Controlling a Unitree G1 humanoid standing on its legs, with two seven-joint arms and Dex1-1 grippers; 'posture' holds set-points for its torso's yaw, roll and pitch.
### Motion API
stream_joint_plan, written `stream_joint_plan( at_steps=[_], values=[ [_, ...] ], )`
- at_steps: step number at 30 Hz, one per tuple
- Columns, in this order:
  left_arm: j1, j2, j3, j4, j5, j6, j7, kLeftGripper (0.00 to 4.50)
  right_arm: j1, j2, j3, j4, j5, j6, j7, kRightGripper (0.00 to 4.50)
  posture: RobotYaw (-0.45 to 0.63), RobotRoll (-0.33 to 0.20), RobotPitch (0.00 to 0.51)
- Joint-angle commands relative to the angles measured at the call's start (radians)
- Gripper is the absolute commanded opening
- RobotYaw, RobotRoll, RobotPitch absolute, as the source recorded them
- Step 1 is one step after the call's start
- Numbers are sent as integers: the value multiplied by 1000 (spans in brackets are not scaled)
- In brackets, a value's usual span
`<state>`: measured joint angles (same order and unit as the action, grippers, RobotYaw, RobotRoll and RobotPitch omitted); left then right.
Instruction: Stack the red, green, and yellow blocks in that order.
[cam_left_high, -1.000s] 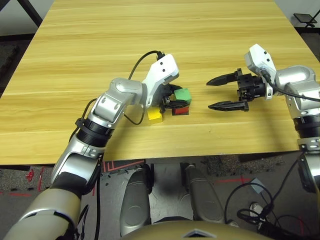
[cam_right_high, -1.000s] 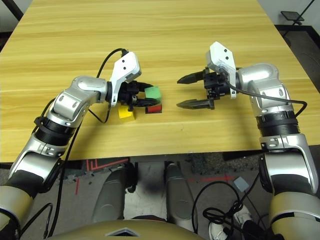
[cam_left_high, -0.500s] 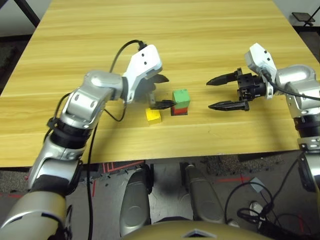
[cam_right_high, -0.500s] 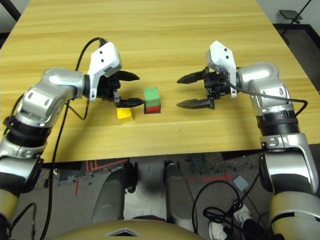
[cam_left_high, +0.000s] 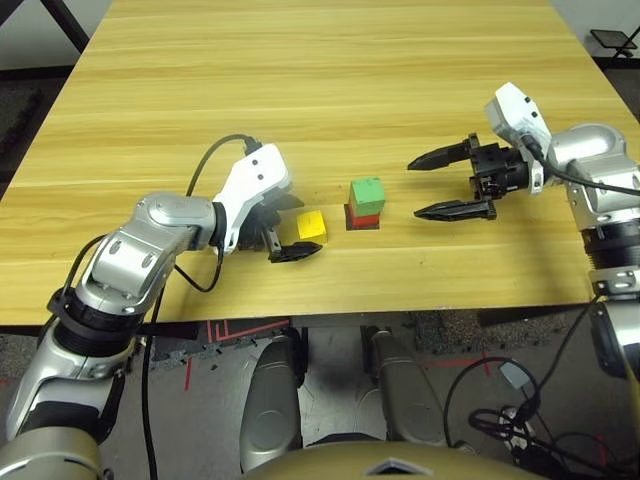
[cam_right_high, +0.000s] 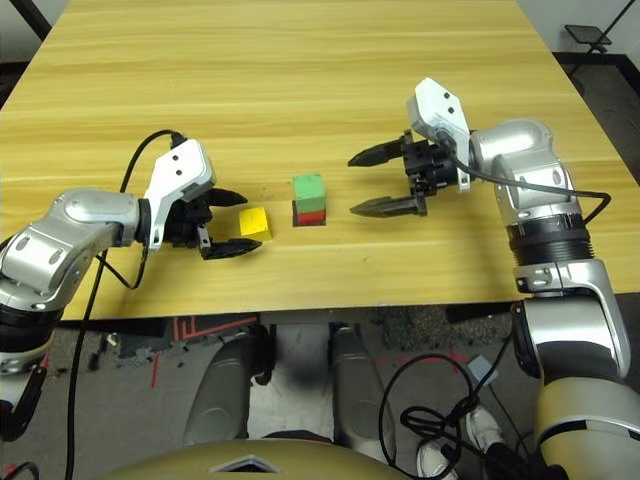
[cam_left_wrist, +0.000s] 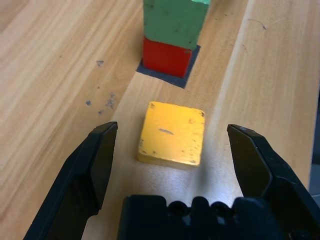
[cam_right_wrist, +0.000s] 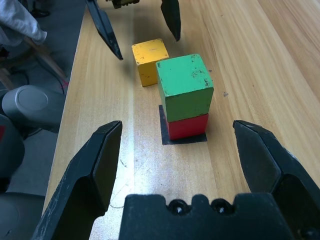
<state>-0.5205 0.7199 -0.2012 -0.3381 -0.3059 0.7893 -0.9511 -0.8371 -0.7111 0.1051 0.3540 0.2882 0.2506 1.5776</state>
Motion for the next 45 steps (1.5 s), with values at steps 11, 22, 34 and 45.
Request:
stream_joint_plan(
  at_steps=[11, 22, 34, 45],
  values=[
    [35, -38, -71, 37, 40, -90, 4, 3923, 13, -16, -5, -28, 6, 23, -13, 4500, 112, -22, 238],
    [-123, 18, -21, 24, 6, 5, -38, 2043, 16, -7, -3, -20, 9, 20, -32, 4500, 127, -2, 234],
    [-514, -26, -63, 184, -46, 119, -147, 2043, 38, 1, -6, -25, 12, 13, -42, 4500, 115, 26, 227],
    [-583, -149, -151, 283, -18, 152, -126, 2043, 89, -11, -15, -84, 30, 39, -63, 4500, 77, 30, 226]
  ],
)
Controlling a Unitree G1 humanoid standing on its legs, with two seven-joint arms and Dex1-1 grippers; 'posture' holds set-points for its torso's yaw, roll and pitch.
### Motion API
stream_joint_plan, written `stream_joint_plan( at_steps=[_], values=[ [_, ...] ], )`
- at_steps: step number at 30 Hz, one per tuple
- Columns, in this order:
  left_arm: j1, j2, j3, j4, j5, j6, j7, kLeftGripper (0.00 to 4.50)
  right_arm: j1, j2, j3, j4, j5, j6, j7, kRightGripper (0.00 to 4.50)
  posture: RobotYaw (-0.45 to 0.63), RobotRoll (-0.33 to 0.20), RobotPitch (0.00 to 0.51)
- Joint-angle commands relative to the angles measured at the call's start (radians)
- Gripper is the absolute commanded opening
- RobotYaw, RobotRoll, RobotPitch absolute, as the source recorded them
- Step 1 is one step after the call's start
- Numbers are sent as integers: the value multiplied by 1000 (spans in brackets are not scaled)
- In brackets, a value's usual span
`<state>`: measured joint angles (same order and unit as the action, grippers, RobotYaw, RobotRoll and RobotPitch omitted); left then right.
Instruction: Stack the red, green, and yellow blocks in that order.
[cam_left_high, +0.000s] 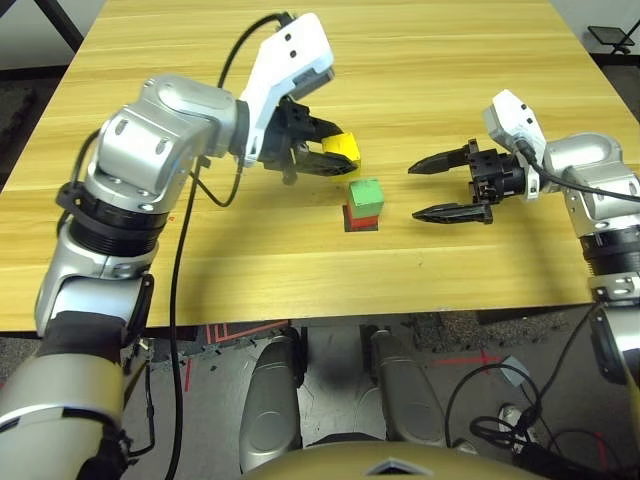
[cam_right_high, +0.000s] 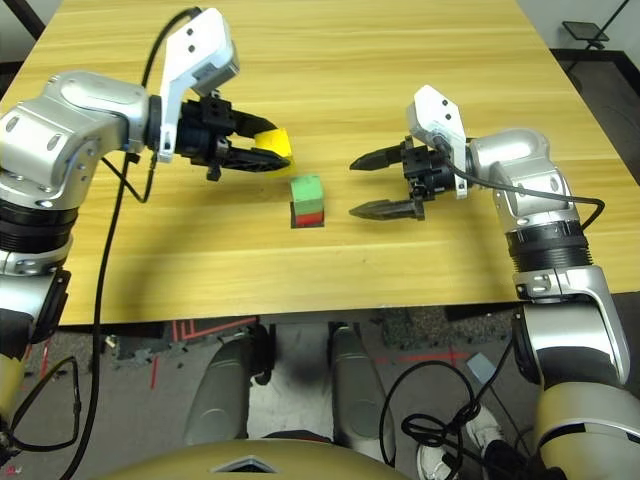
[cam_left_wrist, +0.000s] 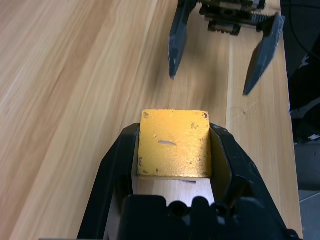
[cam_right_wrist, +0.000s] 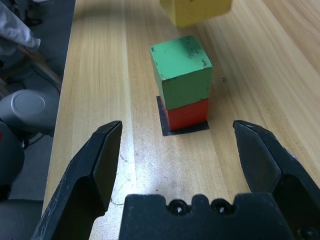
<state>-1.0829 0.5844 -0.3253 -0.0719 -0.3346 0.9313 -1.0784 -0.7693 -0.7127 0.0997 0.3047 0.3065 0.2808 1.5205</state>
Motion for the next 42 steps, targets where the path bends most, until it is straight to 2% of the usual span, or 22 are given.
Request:
stream_joint_plan(
  at_steps=[1, 19, 42],
  values=[
    [-26, -19, -32, 20, 12, 13, 2, 2043, 24, -11, -10, -38, 13, 10, -8, 4500, 74, 31, 227],
    [-11, -62, -38, -54, -6, 104, 47, 2043, 27, -14, -5, -42, 22, 12, -22, 4500, 77, 35, 232],
    [45, -66, -67, -34, 27, 19, 49, 2043, 22, -17, -7, -43, 25, 18, -24, 4500, 71, 29, 253]
  ],
)
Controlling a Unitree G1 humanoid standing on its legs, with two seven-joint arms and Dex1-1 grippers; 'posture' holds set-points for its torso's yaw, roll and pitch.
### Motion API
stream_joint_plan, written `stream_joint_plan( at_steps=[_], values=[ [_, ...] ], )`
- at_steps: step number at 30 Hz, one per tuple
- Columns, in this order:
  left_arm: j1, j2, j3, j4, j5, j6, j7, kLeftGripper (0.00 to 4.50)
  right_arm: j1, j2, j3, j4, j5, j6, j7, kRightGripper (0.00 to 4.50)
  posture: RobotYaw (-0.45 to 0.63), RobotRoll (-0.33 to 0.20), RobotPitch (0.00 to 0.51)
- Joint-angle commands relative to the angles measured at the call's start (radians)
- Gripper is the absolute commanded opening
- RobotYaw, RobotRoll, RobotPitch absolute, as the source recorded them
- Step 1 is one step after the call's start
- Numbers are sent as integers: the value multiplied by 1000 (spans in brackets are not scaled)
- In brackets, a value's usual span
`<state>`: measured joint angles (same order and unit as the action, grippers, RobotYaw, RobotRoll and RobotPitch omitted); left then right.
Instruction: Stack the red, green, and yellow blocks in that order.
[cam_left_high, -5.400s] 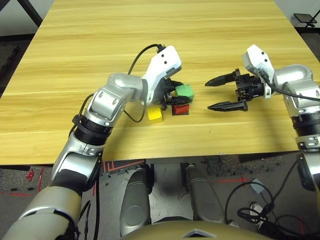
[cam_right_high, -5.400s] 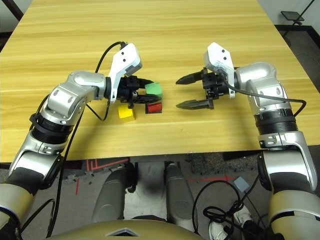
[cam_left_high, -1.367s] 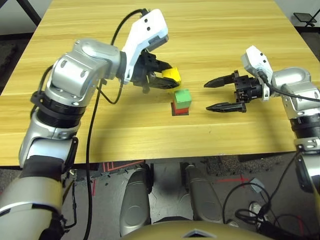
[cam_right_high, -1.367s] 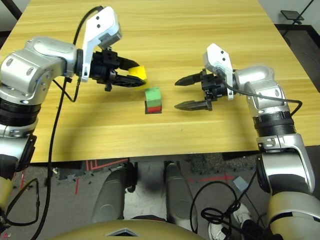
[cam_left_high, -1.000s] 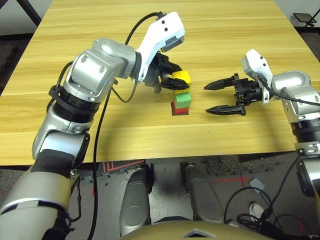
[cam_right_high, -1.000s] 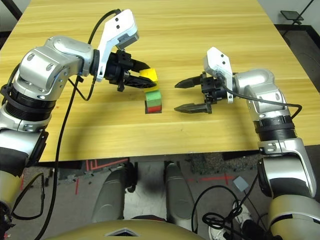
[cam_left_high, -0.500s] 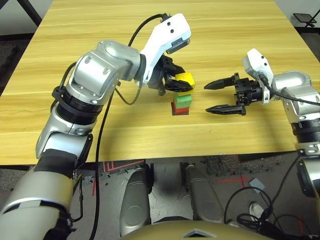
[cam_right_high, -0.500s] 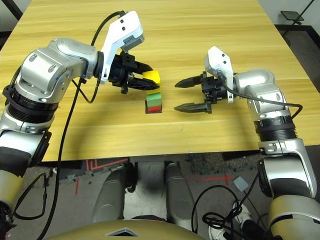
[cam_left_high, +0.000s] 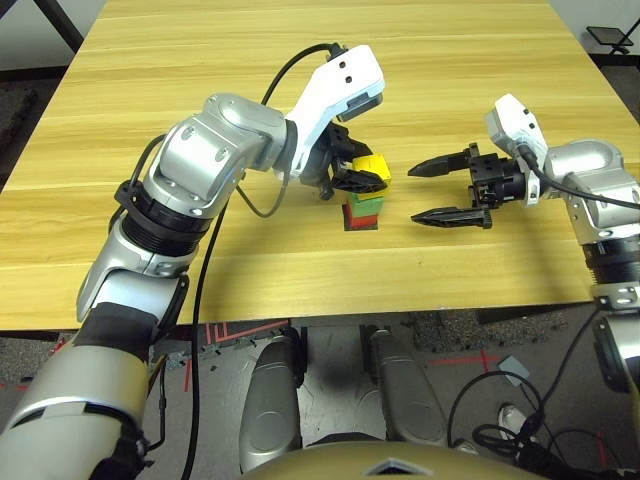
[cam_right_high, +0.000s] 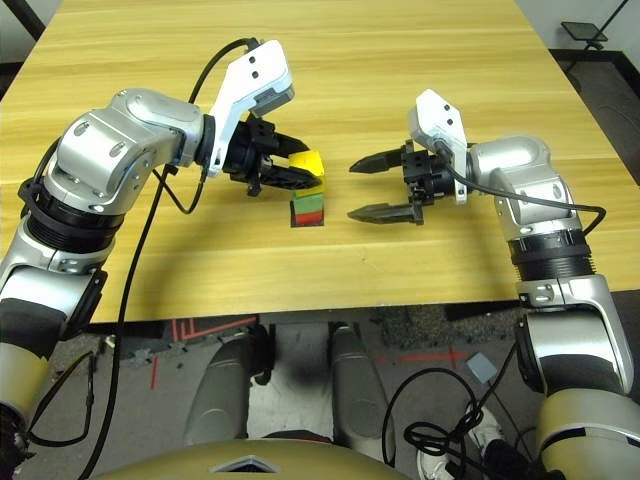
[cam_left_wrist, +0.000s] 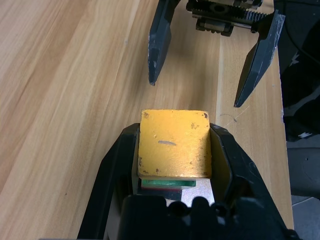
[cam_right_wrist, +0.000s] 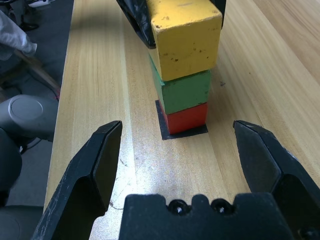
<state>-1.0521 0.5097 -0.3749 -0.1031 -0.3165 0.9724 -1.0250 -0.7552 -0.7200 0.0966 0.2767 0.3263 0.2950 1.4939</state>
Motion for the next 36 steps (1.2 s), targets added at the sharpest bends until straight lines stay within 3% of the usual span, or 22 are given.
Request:
stream_joint_plan(
  at_steps=[1, 14, 20, 22, 28, 31, 36],
  values=[
    [18, 11, -20, -4, 11, -26, -6, 2043, 8, -10, -4, -14, 5, 3, 2, 4500, 70, 29, 254],
    [43, 22, -32, -27, 8, -25, -10, 2043, 1, -10, -6, 5, 3, -7, 6, 4500, 77, 27, 259],
    [15, -52, 27, -29, -25, -2, 43, 4075, -4, -12, -12, 29, 1, -19, 6, 4500, 90, 27, 250],
    [-3, -86, 94, -26, -58, 10, 70, 4479, -18, -13, -23, 54, 2, -30, 2, 4500, 94, 27, 244],
    [-20, -134, 365, -47, -165, 55, 208, 4479, -50, -13, -105, 122, 44, -15, -46, 4500, 94, 19, 229],
    [19, -200, 550, -80, -174, 41, 412, 4479, -45, -17, -187, 179, 57, -3, -149, 4500, 96, 5, 223],
    [321, -131, 683, -129, -44, -196, 556, 4479, -25, -23, -356, 399, 9, -144, -491, 4500, 96, -19, 221]
  ],
)
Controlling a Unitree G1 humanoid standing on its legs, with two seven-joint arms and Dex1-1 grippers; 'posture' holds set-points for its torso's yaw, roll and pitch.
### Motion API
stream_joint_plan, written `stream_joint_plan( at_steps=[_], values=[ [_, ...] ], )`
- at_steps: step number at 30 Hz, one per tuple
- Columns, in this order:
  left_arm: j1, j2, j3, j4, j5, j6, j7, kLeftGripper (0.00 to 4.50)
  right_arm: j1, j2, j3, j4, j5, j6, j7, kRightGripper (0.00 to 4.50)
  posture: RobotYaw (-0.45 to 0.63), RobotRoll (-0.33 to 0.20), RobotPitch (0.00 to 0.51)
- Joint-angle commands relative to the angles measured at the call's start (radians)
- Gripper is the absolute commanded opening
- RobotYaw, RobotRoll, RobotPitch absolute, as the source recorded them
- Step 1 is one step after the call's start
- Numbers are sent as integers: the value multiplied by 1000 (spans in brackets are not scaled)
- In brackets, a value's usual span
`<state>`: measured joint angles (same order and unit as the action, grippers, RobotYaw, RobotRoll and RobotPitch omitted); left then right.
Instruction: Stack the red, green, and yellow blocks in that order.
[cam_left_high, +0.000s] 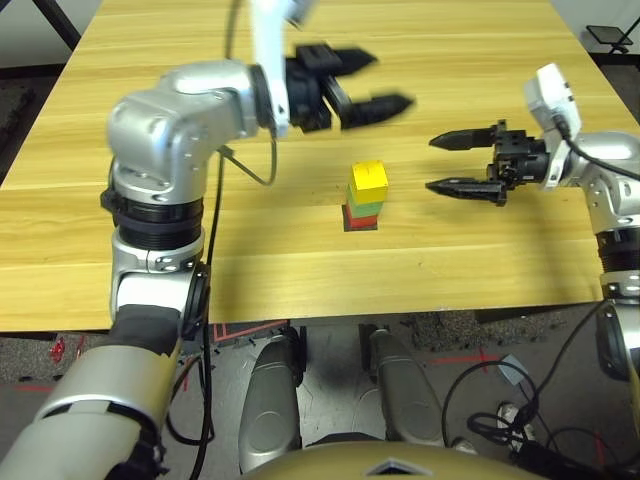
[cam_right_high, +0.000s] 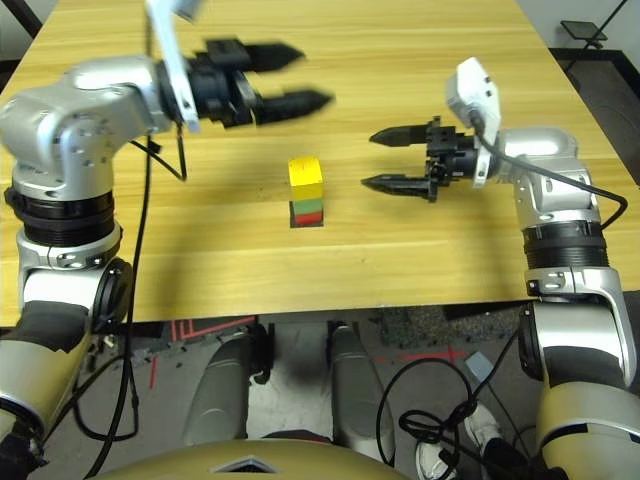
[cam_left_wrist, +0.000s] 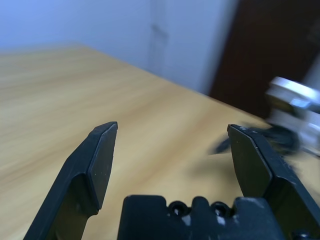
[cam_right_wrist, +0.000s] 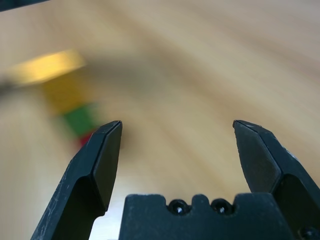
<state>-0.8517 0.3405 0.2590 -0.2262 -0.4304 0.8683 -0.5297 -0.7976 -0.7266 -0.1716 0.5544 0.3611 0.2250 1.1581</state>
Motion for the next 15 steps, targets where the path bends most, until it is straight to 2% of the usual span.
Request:
stream_joint_plan(
  at_steps=[1, 3, 6, 10, 15],
  values=[
    [192, 55, 77, 13, 88, -148, 73, 4479, 26, -22, -117, 171, -32, -116, -219, 4500, 91, -23, 225],
    [291, 78, 105, 45, 114, -234, 92, 4479, 28, -30, -160, 260, -43, -188, -311, 4500, 83, -27, 228],
    [395, 69, 123, 108, 157, -412, 122, 4479, 37, -50, -209, 384, -57, -295, -425, 4500, 60, -35, 235],
    [439, 54, 115, 194, 175, -578, 135, 4479, 51, -62, -229, 471, -60, -374, -481, 4500, 38, -49, 238],
    [458, 35, 87, 259, 190, -681, 156, 4479, 85, -74, -257, 525, -57, -432, -530, 4500, 24, -52, 233]
  ],
)
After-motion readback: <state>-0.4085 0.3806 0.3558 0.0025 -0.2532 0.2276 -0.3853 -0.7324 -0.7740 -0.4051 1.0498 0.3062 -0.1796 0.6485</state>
